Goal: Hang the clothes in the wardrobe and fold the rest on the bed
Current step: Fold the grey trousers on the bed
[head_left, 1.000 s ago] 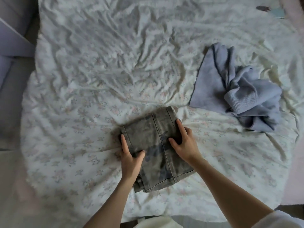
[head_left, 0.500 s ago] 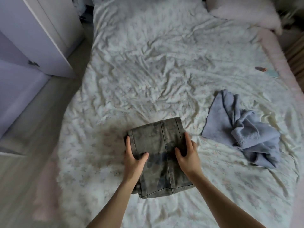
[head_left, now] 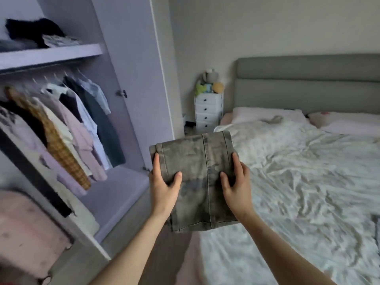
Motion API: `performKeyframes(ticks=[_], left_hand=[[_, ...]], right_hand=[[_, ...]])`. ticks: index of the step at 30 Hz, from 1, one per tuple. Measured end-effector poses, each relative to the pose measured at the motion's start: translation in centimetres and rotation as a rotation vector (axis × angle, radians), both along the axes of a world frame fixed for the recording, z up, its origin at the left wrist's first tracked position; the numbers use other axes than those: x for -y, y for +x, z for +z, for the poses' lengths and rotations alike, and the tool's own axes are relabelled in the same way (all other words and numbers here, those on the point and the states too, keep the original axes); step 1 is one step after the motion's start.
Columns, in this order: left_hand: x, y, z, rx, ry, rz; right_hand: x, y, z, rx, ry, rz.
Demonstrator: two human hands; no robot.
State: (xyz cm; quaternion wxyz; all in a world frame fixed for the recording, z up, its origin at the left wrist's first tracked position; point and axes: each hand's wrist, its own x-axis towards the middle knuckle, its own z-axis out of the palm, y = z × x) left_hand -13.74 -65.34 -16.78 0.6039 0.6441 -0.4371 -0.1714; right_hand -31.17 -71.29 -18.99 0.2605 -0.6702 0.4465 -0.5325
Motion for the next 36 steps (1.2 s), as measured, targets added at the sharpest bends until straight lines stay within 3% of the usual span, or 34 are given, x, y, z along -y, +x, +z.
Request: performKeyframes(ticks=[8, 19, 28, 36], left_hand=[[-3.1, 20.2, 11.6, 0.213, -0.102, 0.110], [1.4, 29.7, 17.3, 0.327, -0.209, 0.284], [18.0, 38.0, 20.8, 0.252, -0.360, 0.425], [31.2, 49.1, 28.6, 0.305, -0.544, 0.523]], right_hand=[[-0.1, 21.0, 9.9, 0.144, -0.128, 0.145], [7.0, 33.3, 15.4, 0.234, -0.221, 0.281], [24.4, 43.2, 20.6, 0.267, -0.366, 0.337], [39.2, 55.7, 30.7, 0.316, -0.514, 0.464]])
